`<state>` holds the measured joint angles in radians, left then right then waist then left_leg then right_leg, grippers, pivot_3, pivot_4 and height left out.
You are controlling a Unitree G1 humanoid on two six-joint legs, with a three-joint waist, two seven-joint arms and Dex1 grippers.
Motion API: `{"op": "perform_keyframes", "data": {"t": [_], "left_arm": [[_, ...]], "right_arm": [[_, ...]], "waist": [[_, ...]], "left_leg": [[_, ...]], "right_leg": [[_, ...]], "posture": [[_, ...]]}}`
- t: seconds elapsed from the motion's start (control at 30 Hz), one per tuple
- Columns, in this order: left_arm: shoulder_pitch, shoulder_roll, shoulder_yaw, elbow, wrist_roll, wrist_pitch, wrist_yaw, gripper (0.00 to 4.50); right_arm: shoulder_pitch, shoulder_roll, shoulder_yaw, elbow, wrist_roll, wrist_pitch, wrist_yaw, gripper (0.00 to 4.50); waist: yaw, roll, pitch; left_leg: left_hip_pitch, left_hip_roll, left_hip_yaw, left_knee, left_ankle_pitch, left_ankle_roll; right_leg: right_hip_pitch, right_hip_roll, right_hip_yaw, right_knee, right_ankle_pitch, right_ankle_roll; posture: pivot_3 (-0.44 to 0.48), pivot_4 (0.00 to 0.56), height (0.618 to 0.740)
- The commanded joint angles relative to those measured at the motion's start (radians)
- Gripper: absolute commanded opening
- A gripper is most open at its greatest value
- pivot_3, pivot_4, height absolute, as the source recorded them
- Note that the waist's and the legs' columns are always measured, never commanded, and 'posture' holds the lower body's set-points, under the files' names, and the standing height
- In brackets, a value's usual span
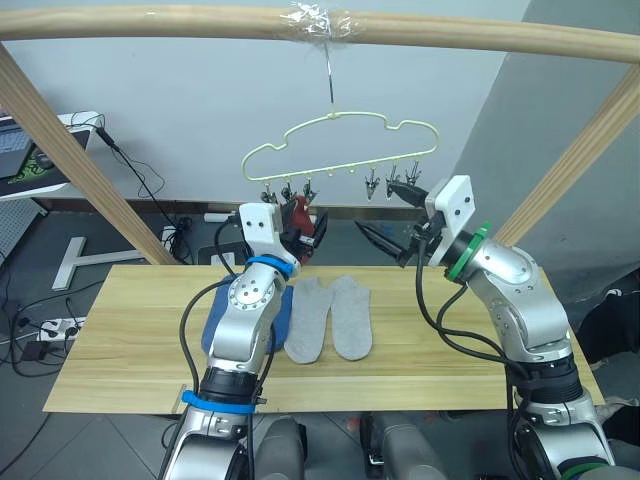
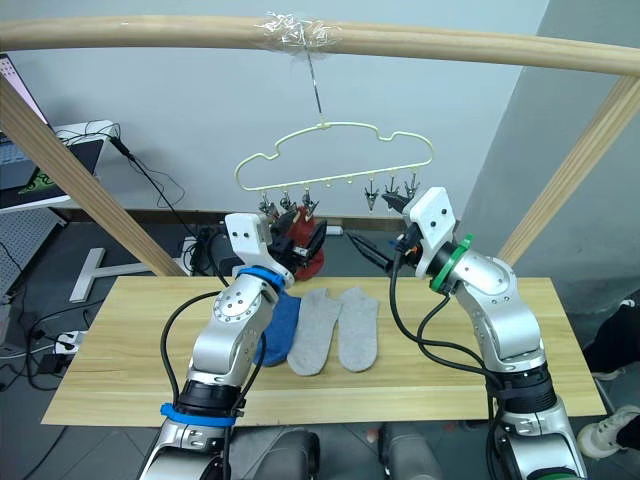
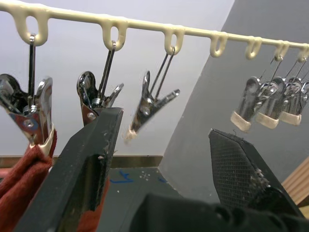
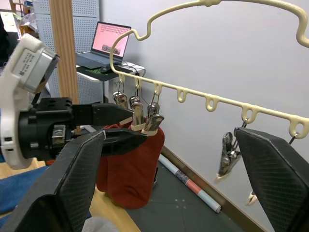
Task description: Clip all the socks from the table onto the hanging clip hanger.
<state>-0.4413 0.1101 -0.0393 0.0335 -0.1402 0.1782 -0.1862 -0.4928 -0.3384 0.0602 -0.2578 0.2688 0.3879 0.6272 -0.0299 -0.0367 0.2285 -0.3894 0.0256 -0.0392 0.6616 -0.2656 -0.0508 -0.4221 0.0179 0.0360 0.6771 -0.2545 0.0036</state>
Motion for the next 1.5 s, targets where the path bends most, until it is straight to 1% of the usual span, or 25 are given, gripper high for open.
{"op": "perform_keyframes", "data": {"t": [0.03,0.17,0.27,0.33,1.03,1.5], "left_arm": [[-0.035,-0.014,0.002,0.02,0.02,-0.048,0.008,3.29],[-0.051,-0.017,0.007,0.048,0.037,-0.07,0.018,3.29],[-0.072,-0.021,0.021,0.084,0.038,-0.079,0.024,2.73],[-0.089,-0.022,0.02,0.104,0.04,-0.085,0.023,2.1],[-0.181,0.005,0.023,0.232,0.07,-0.176,-0.002,2.1],[-0.173,-0.003,0.009,0.222,0.099,-0.196,-0.007,2.1]], "right_arm": [[-0.019,-0.002,-0.018,-0.037,0.022,-0.001,-0.009,4.5],[-0.02,-0.004,-0.019,-0.037,0.021,-0.001,-0.009,4.5],[-0.02,-0.002,-0.018,-0.032,0.012,-0.006,-0.018,4.5],[-0.017,0.002,-0.016,-0.035,0.015,-0.003,-0.022,4.5],[-0.033,0.003,-0.019,-0.021,0.02,-0.002,-0.035,4.5],[-0.031,0.002,-0.019,-0.027,0.023,0.002,-0.034,4.5]], "waist": [[0.0,0.0,0.0],[0.0,0.0,0.0],[0.0,0.0,0.0],[0.0,0.0,0.0],[-0.002,0.0,0.0],[-0.002,0.0,0.0]], "left_leg": [[0.0,0.0,0.0,0.0,0.0,0.0],[0.0,0.0,0.0,0.0,0.0,0.0],[0.0,0.0,0.0,0.0,0.0,0.0],[0.0,0.0,0.0,0.0,0.0,0.0],[0.0,0.0,0.0,0.0,0.0,0.0],[0.0,0.0,0.0,0.0,0.0,0.0]], "right_leg": [[0.0,0.0,0.0,0.0,0.0,0.0],[0.0,0.0,0.0,0.0,0.0,0.0],[0.0,0.0,0.0,0.0,0.0,0.0],[0.0,0.0,0.0,0.001,0.0,0.0],[0.0,0.0,0.0,0.001,0.0,0.0],[0.0,0.0,-0.001,0.001,0.002,-0.003]], "posture": [[-0.037,0.184,0.74],[-0.037,0.184,0.74],[-0.037,0.184,0.74],[-0.037,0.184,0.74],[-0.053,0.19,0.74],[-0.053,0.189,0.74]]}}
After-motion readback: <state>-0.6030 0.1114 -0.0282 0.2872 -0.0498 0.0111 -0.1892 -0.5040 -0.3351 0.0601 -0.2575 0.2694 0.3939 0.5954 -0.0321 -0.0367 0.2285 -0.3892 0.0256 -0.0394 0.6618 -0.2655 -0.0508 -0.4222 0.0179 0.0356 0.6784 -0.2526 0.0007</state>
